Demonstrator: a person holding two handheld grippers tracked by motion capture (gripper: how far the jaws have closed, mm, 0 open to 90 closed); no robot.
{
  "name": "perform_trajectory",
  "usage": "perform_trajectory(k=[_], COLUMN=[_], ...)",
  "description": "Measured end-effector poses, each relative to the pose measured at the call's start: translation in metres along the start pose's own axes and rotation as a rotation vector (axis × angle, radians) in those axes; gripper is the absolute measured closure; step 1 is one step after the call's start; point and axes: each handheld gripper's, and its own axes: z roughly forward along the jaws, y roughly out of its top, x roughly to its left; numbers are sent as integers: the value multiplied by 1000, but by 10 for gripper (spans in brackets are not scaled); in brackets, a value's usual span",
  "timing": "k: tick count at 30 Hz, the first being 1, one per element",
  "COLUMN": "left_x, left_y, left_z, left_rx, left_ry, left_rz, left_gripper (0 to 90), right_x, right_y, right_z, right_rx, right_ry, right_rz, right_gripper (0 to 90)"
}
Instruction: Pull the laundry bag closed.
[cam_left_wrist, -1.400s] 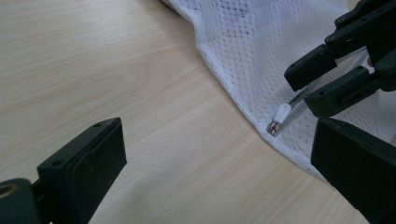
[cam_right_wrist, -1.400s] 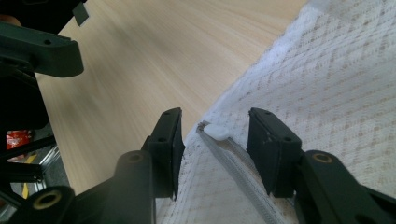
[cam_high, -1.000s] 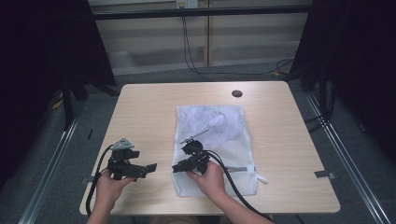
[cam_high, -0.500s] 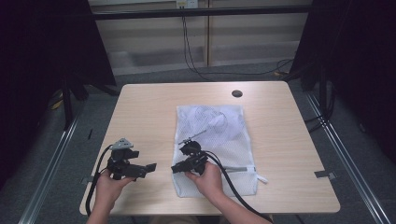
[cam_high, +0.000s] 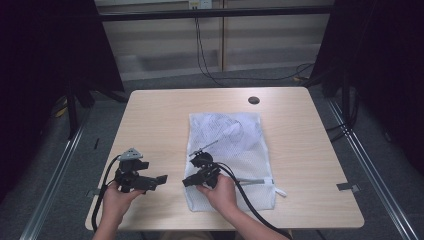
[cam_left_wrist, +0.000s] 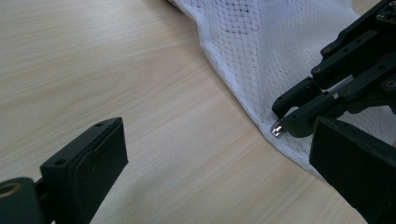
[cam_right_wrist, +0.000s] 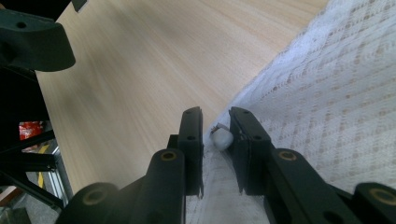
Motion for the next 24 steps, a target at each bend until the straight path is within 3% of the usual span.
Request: perform_trajectory(k=[6, 15, 24], left_x=[-1, 0, -1], left_y=[0, 0, 0], left_z=[1, 0, 2], left_rx=[2, 0, 6], left_ry=[-4, -4, -10], left_rz=[1, -2, -4], left_gripper=[40, 41, 41], right_x=[1, -1, -2], right_y=[0, 3, 4], right_z=[7, 5, 2], right_rx=[9, 25, 26], right_ry=[-3, -8, 0], right_rz=[4, 9, 14], right_gripper=[750, 816, 824])
